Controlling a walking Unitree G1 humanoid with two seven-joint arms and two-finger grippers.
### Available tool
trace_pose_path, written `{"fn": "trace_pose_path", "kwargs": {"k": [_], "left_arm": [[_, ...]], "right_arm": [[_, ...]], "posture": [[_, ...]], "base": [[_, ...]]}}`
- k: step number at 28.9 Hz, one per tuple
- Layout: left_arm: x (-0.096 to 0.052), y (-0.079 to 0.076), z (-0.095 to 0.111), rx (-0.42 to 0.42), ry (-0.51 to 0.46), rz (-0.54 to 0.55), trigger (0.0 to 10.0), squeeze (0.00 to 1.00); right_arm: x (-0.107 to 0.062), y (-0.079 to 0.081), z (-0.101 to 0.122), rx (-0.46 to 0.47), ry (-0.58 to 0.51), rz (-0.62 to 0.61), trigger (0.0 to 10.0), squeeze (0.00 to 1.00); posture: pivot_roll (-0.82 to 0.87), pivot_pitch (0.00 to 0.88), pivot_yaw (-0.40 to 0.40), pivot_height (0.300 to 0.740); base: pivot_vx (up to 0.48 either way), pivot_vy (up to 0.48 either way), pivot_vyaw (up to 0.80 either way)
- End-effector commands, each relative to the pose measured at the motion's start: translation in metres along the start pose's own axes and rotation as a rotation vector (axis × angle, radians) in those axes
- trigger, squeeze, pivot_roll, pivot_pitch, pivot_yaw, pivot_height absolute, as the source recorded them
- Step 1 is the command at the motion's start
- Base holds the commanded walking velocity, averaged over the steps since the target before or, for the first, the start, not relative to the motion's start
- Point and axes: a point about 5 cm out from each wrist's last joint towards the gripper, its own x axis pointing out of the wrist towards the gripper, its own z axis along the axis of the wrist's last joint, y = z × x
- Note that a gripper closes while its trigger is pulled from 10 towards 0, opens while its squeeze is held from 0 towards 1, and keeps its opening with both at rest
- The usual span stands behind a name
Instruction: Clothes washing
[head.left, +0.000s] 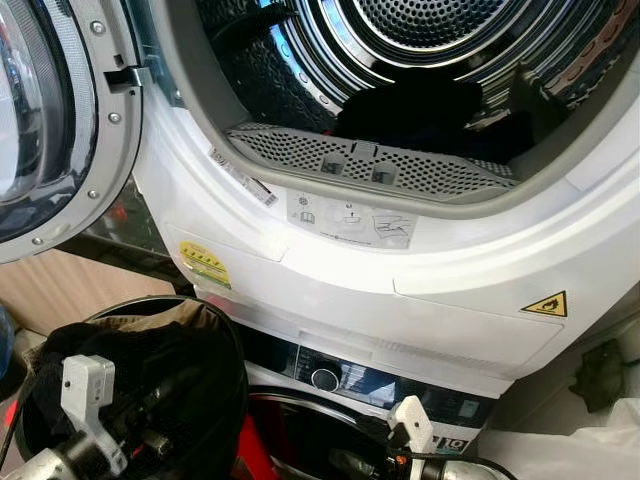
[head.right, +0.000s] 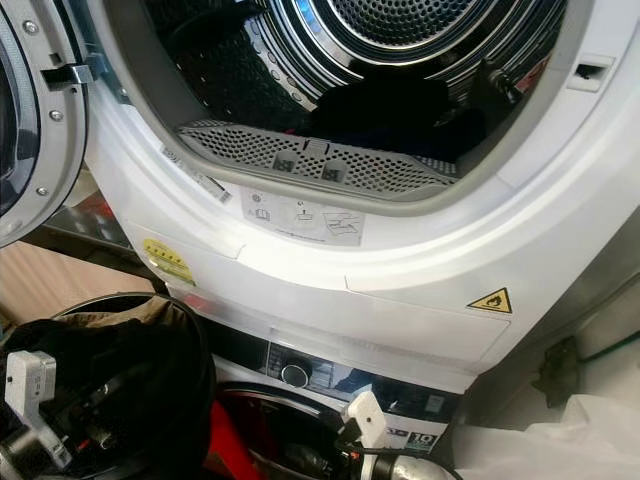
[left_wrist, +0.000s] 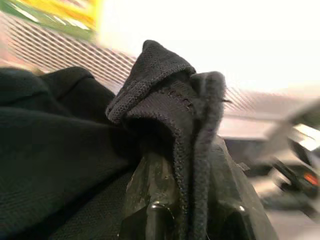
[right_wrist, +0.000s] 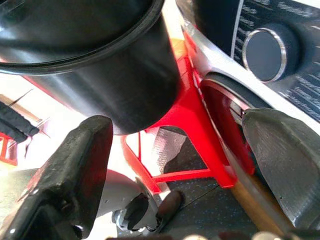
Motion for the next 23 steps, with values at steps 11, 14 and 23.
{"fn": "trace_pose_path", "kwargs": {"k": [11,14,23], "left_arm": [[-0.038,-0.034,0.033,-0.108,-0.075,-0.286,0.0,0.00],[-0.042,-0.038,0.041,-0.077,-0.051,-0.317,0.0,0.00],[-0.037,-0.038,0.065,0.028,-0.005,-0.344,1.6,0.00]], "right_arm": [[-0.014,-0.008,0.003,0.005,-0.012,0.001,10.0,0.00],[-0.016,-0.012,0.005,0.002,-0.013,-0.012,10.0,0.00],[-0.014,-0.012,0.011,0.002,-0.026,-0.001,10.0,0.00]], "posture": [[0.12,0.084,-0.018,0.740],[0.12,0.085,-0.020,0.740],[0.13,0.081,-0.022,0.740]], "base": [[0.000,0.000,0.00],[0.000,0.000,0.00],[0.000,0.000,0.00]]}}
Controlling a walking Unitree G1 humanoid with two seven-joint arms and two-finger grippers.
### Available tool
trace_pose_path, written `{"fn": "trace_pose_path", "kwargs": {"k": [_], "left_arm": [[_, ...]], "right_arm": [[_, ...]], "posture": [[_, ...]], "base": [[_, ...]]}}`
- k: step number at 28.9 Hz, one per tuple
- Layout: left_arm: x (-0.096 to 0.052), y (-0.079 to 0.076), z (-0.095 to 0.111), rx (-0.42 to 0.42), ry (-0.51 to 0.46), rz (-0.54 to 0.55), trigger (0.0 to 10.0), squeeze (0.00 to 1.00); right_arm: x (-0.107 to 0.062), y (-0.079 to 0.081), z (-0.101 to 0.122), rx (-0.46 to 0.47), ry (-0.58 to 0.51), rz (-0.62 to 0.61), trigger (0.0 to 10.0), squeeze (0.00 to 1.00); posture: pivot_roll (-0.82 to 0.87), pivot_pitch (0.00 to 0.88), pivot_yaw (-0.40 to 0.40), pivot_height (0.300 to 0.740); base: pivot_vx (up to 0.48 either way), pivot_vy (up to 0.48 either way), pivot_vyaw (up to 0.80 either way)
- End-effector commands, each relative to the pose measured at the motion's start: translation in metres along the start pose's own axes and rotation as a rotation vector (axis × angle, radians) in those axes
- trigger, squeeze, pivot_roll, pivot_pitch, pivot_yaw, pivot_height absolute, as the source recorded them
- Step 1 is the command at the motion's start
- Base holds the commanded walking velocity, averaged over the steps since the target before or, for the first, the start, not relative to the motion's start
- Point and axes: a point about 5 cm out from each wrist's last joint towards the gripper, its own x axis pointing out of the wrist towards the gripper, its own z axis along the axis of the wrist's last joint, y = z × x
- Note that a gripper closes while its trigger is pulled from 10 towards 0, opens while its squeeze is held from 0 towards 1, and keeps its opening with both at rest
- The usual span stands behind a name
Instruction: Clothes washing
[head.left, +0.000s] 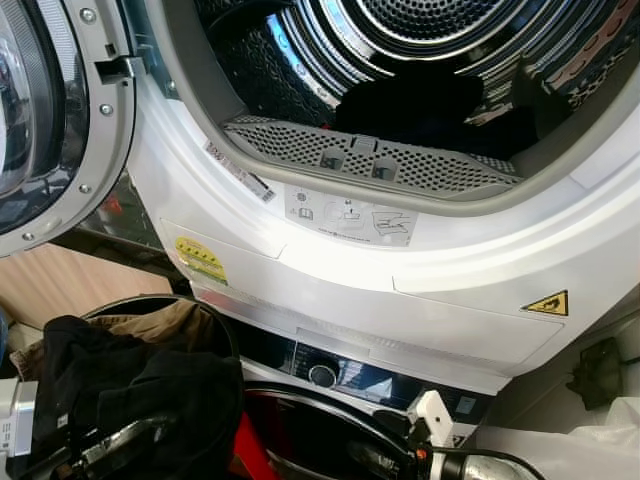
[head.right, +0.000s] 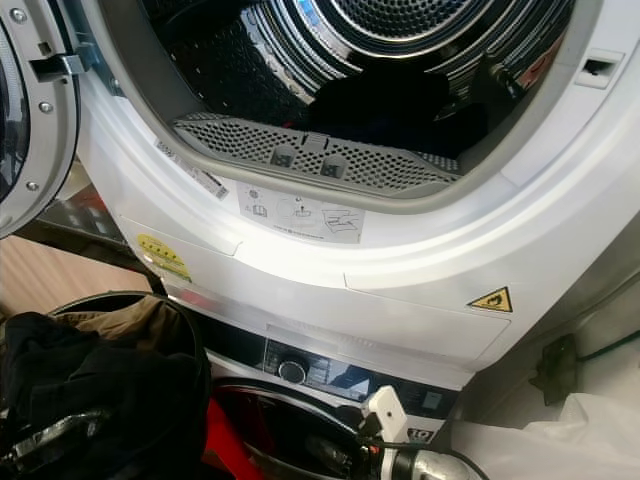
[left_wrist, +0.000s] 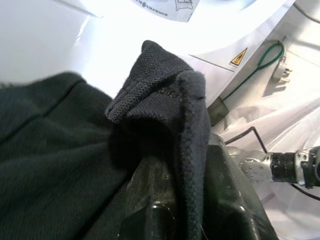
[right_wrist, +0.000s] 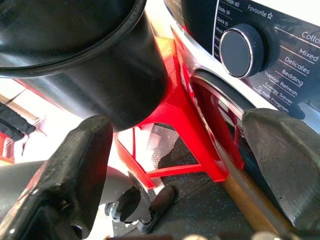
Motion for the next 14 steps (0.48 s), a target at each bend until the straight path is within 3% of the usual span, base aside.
{"fn": "trace_pose_path", "kwargs": {"k": [1,3,4,14], "left_arm": [[0.005,-0.007,0.016,0.056,0.001,-0.041,3.1,0.00],[0.006,-0.008,0.020,0.063,0.002,-0.053,3.1,0.00],[0.010,-0.008,0.026,0.077,0.004,-0.080,10.0,0.00],[0.018,-0.003,0.025,0.058,0.023,-0.121,10.0,0.00]], "right_arm": [[0.001,0.000,0.003,0.006,-0.016,0.006,10.0,0.00],[0.002,0.000,0.003,0.006,-0.016,0.006,10.0,0.00],[0.002,-0.002,0.007,0.005,-0.033,-0.002,10.0,0.00],[0.005,-0.002,0.011,0.007,-0.052,-0.005,10.0,0.00]], "posture": [[0.13,0.080,-0.022,0.740],[0.13,0.079,-0.022,0.740],[0.13,0.078,-0.019,0.740],[0.12,0.063,-0.012,0.740]], "base": [[0.000,0.000,0.00],[0.000,0.000,0.00],[0.000,0.000,0.00],[0.000,0.000,0.00]]}}
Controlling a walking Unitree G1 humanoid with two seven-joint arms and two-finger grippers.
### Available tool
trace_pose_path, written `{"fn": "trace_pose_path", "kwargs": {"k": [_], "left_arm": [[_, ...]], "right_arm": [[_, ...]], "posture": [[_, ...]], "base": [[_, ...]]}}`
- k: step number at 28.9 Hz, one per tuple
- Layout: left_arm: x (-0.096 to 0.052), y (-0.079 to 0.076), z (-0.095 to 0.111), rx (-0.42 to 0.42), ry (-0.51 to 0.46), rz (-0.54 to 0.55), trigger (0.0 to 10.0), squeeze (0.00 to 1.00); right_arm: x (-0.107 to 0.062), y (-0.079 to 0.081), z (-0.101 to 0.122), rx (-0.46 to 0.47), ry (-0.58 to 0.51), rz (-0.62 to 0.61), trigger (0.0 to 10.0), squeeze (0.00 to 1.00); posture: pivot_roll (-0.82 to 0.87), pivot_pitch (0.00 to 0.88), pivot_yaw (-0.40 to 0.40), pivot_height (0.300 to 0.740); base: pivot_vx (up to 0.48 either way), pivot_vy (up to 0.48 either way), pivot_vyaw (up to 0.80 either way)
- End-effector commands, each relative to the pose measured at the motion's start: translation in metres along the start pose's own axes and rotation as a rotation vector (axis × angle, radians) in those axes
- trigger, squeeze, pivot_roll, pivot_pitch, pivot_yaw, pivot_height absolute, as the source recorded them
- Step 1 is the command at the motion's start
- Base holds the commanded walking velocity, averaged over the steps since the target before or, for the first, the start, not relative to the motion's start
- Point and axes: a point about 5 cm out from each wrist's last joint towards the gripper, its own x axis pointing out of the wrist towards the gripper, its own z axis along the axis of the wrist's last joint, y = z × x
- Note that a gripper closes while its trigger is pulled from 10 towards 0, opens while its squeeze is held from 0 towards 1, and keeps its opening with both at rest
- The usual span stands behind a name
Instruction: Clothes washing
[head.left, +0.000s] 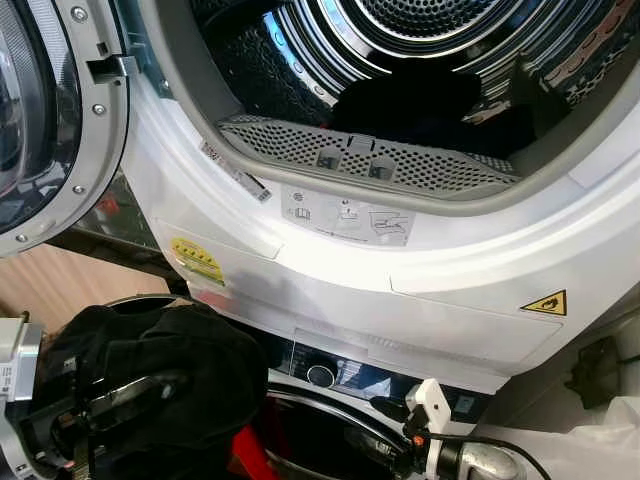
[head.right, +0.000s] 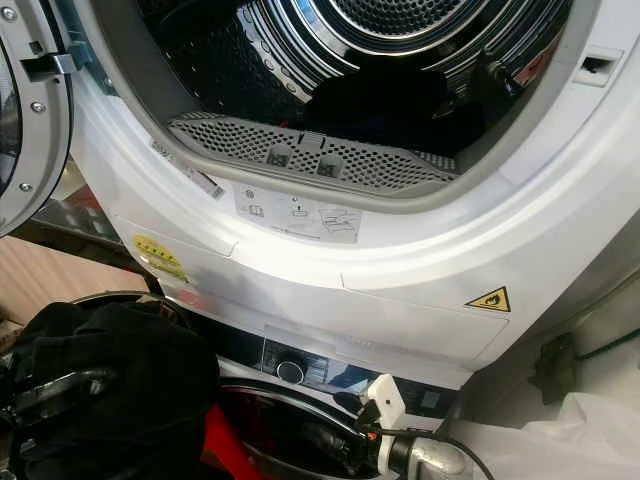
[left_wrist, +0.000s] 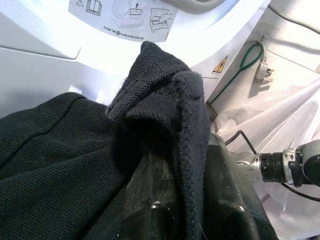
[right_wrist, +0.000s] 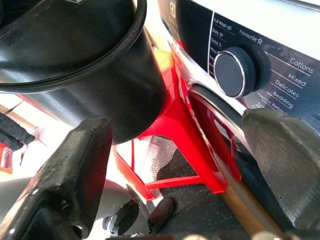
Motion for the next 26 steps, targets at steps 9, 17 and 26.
{"fn": "trace_pose_path", "kwargs": {"k": [9,17,26], "left_arm": [[0.028,-0.002,0.020,0.043,0.037,-0.219,10.0,0.00],[0.039,-0.004,0.011,-0.003,0.078,-0.312,10.0,0.00],[0.039,-0.003,0.002,-0.055,0.093,-0.312,10.0,0.00]], "right_arm": [[0.000,-0.005,0.009,0.012,-0.032,-0.016,10.0,0.00],[-0.009,-0.014,0.019,0.002,-0.083,-0.055,10.0,0.00],[-0.045,-0.031,0.030,0.002,-0.086,-0.028,10.0,1.00]], "posture": [[0.13,0.064,-0.018,0.740],[0.11,0.067,-0.004,0.740],[0.10,0.067,0.000,0.740]], "base": [[0.000,0.000,0.00],[0.000,0.000,0.00],[0.000,0.000,0.00]]}}
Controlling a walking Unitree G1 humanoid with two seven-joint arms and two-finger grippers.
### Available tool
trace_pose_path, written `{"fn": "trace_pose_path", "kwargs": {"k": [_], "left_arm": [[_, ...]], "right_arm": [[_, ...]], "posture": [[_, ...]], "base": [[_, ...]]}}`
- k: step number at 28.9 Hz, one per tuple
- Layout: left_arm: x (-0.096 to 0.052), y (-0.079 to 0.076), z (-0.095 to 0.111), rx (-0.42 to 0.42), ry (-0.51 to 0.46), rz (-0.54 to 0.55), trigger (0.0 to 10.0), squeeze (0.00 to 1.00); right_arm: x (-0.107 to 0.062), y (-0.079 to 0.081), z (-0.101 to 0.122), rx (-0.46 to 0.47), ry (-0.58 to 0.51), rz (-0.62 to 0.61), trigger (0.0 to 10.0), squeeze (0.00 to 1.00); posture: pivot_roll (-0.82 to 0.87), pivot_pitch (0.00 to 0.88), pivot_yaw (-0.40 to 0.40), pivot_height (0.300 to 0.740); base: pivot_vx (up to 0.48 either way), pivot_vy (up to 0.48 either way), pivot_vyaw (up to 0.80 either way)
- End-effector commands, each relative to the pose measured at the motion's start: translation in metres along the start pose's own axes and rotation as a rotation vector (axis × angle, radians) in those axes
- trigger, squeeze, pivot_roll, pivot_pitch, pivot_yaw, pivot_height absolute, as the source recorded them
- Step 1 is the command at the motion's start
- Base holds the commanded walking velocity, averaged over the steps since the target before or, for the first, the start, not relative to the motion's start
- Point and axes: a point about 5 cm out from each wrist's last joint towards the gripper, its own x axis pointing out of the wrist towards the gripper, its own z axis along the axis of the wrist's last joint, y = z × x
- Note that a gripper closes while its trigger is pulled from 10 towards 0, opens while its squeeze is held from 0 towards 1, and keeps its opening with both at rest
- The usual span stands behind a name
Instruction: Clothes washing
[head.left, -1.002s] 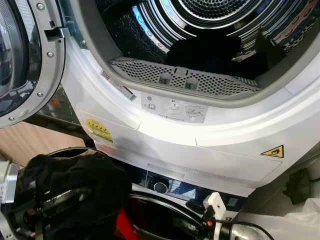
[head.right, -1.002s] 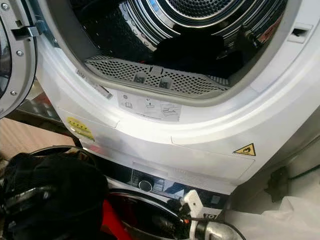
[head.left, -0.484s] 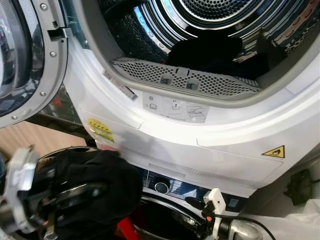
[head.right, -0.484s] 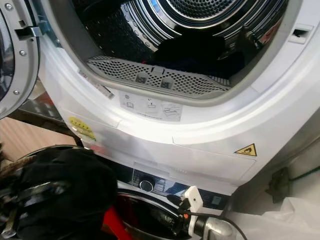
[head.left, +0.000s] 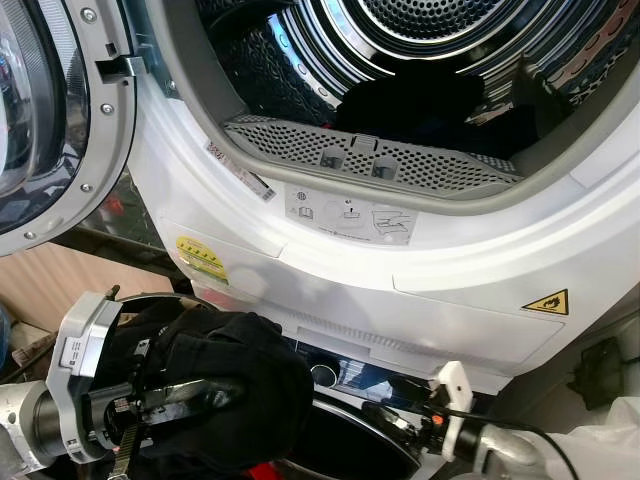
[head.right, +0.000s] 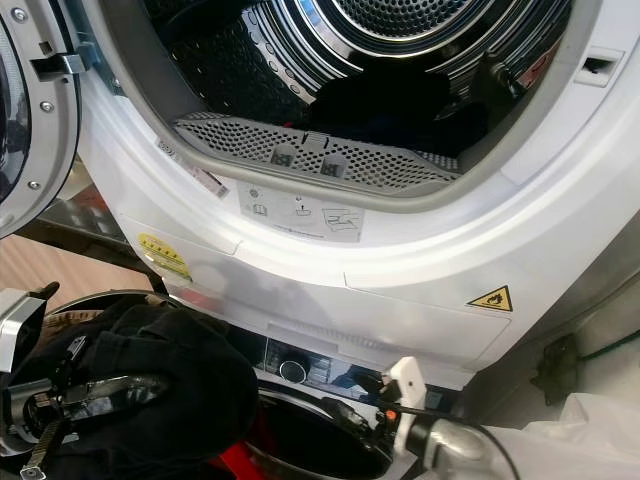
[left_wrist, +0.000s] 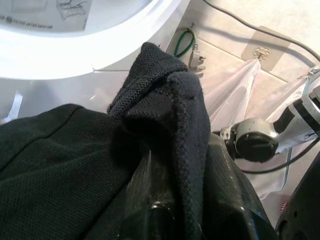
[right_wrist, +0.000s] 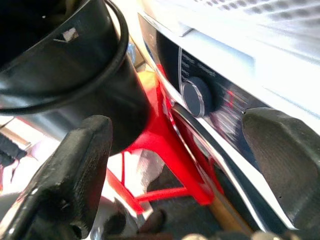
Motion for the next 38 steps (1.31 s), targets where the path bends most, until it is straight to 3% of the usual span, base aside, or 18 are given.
{"fn": "trace_pose_path", "kwargs": {"k": [1,6,10,14,20,23,24,25,29,30,38], "left_arm": [[0.001,-0.001,-0.002,-0.002,0.021,-0.010,10.0,0.00],[-0.001,0.001,-0.005,-0.015,0.029,0.000,10.0,0.00],[-0.001,0.003,-0.008,-0.025,0.032,0.005,10.0,0.00],[0.001,0.006,-0.016,-0.052,0.038,0.008,10.0,0.00],[0.002,0.008,-0.022,-0.075,0.048,0.007,10.0,0.00],[0.003,0.009,-0.025,-0.080,0.053,0.005,10.0,0.00],[0.003,0.009,-0.026,-0.084,0.051,0.003,10.0,0.00],[0.003,0.009,-0.026,-0.086,0.051,0.002,10.0,0.00],[0.004,0.011,-0.029,-0.089,0.055,0.001,10.0,0.00],[0.005,0.011,-0.029,-0.088,0.056,0.000,10.0,0.00],[0.005,0.011,-0.031,-0.088,0.054,0.002,10.0,0.00]], "right_arm": [[-0.008,-0.003,0.006,-0.003,-0.022,0.014,10.0,1.00],[-0.032,-0.011,0.022,-0.035,-0.031,0.046,10.0,1.00],[-0.038,-0.009,0.029,-0.052,-0.018,0.103,10.0,1.00],[-0.039,0.010,0.035,-0.076,-0.005,0.268,10.0,1.00],[-0.048,0.019,0.040,-0.160,0.022,0.315,10.0,1.00],[-0.052,0.019,0.057,-0.176,-0.086,0.283,10.0,1.00],[-0.055,0.023,0.074,-0.159,-0.207,0.304,10.0,1.00],[-0.057,0.025,0.080,-0.155,-0.253,0.314,10.0,1.00],[-0.057,0.033,0.078,-0.181,-0.262,0.353,10.0,1.00],[-0.058,0.041,0.071,-0.208,-0.210,0.389,10.0,1.00],[-0.063,0.059,0.057,-0.218,-0.095,0.462,10.0,1.00]], "posture": [[0.10,0.066,0.000,0.740],[0.09,0.068,0.004,0.740],[0.09,0.068,0.003,0.740],[0.08,0.068,0.008,0.740],[0.07,0.062,0.015,0.740],[0.06,0.057,0.015,0.740],[0.06,0.052,0.017,0.740],[0.06,0.051,0.016,0.740],[0.06,0.047,0.015,0.740],[0.06,0.050,0.015,0.740],[0.05,0.059,0.014,0.740]], "base": [[0.000,0.000,0.00],[0.000,0.000,0.00],[0.000,0.000,0.00],[0.000,0.000,0.00],[0.000,0.000,0.00],[0.000,0.000,0.00],[0.000,0.000,0.00],[0.000,0.000,0.00],[0.000,0.000,0.00],[0.000,0.000,0.00],[0.000,0.000,0.00]]}}
